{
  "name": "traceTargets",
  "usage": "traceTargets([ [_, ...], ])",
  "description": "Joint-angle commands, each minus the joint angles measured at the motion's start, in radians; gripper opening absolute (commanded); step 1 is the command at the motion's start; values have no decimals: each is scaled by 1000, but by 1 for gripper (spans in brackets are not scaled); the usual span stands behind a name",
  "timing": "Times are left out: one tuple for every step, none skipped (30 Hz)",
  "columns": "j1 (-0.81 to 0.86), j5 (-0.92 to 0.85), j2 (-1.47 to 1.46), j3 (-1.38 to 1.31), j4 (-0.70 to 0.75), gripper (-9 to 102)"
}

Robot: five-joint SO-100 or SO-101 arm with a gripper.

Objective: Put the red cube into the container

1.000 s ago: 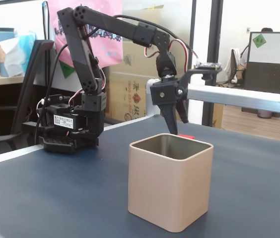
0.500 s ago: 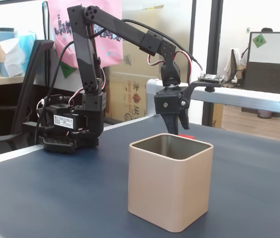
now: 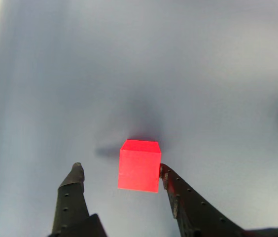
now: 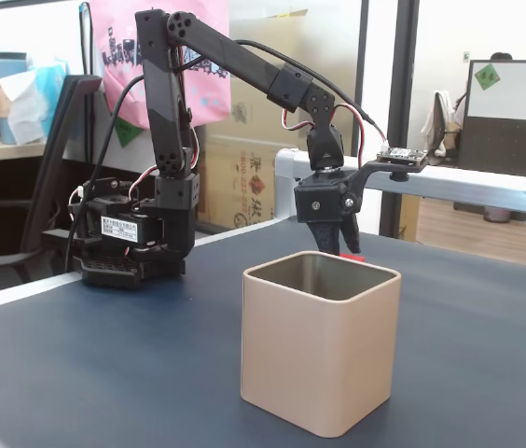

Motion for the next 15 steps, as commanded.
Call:
traceTargets([
  [15, 14, 2, -52, -17, 27],
  [17, 12, -2, -54, -20, 25],
  [20, 12, -5, -54, -21, 23],
  [23, 11, -8, -55, -21, 21],
  [25, 9, -9, -57, -21, 20],
  [28, 6, -11, -57, -21, 19],
  [29, 6, -11, -57, -21, 18],
  [31, 6, -11, -57, -21, 16],
  [32, 6, -11, -57, -21, 13],
  [34, 6, -11, -57, -21, 9],
  [37, 6, -11, -57, -21, 7],
  [40, 3, -11, -57, -17, 5],
  [43, -2, -11, -57, -15, 3],
  [44, -5, -9, -57, -15, 1],
  [46, -8, -8, -57, -12, 0],
])
